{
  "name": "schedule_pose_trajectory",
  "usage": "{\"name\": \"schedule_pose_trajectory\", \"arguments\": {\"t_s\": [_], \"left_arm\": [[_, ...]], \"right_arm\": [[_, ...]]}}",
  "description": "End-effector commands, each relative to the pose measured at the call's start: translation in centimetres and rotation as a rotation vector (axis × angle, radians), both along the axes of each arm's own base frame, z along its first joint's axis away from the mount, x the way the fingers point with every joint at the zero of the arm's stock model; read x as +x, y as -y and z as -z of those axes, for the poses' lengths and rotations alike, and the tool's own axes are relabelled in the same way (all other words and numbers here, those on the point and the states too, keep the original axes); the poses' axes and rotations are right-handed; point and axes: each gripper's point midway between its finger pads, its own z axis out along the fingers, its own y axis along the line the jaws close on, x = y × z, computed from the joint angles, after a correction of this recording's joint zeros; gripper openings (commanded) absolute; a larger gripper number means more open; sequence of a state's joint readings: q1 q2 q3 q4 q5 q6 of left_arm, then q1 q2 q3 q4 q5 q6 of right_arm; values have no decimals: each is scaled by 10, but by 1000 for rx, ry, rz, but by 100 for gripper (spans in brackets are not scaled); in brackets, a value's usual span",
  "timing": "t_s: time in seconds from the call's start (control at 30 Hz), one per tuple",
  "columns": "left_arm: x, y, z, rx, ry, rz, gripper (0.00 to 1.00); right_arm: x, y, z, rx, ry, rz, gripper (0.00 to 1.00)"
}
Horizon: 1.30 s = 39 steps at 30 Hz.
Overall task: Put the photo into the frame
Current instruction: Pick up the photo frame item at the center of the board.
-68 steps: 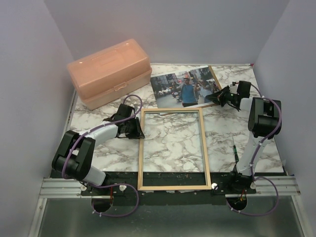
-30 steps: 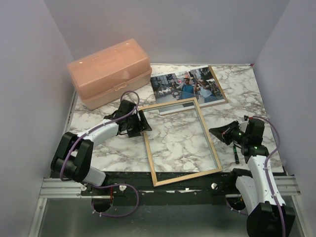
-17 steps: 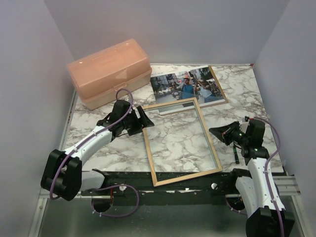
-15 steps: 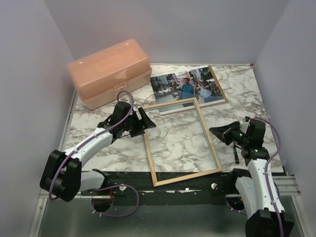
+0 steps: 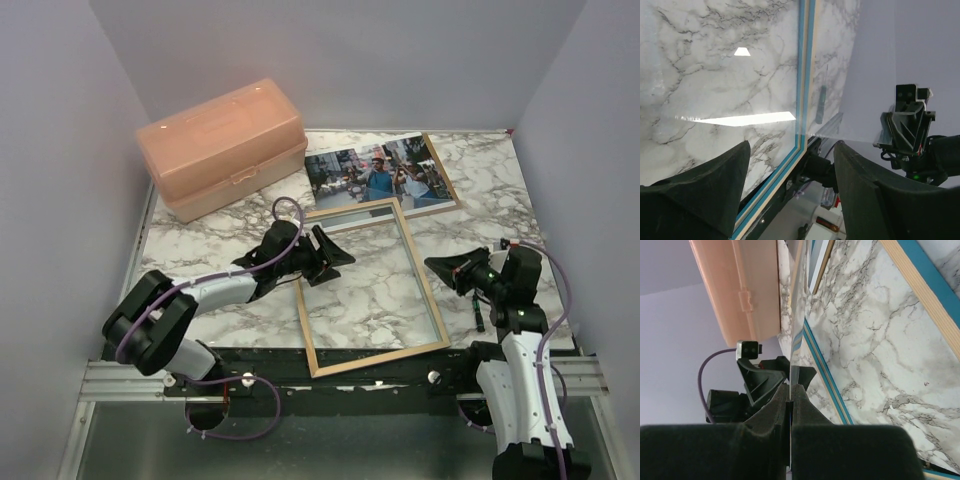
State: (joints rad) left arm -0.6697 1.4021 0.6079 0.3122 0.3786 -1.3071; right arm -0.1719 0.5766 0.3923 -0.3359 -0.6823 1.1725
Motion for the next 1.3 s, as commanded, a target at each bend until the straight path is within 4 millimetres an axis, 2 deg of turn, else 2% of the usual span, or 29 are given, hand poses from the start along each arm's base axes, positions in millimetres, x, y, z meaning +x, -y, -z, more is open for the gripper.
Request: {"name": "schedule_pose_trajectory", "arguments": {"t_s": [0.0,0.33,0.57,0.7,0.83,0.87,1.1,1.13,1.27], "left_arm": [[11,25,-19,-157,1,-28,67],[26,24,-3,-201,-33,-143,48],[31,24,-3,-238,-24,-160,21],[33,21,-6,-246,-15,-175,8],[34,20,-9,-245,0,-176,0],[33,19,-9,-239,4,-174,0],[31,2,-8,-157,43,-181,0],[31,0,-8,-130,52,-175,0],[31,-12,-16,-19,103,-152,0]], "right_arm": [[-8,-4,-19,28,18,-10,3],[-16,-6,-13,51,4,-1,6],[-21,-7,-5,42,-21,-10,21],[-24,-6,1,28,-34,-10,40],[-29,-4,12,-13,-57,-8,60],[-30,-3,16,-26,-65,-9,62],[-38,10,50,-162,-142,1,96],[-39,11,54,-179,-151,-2,99],[-37,18,62,-240,-173,-15,100]]}}
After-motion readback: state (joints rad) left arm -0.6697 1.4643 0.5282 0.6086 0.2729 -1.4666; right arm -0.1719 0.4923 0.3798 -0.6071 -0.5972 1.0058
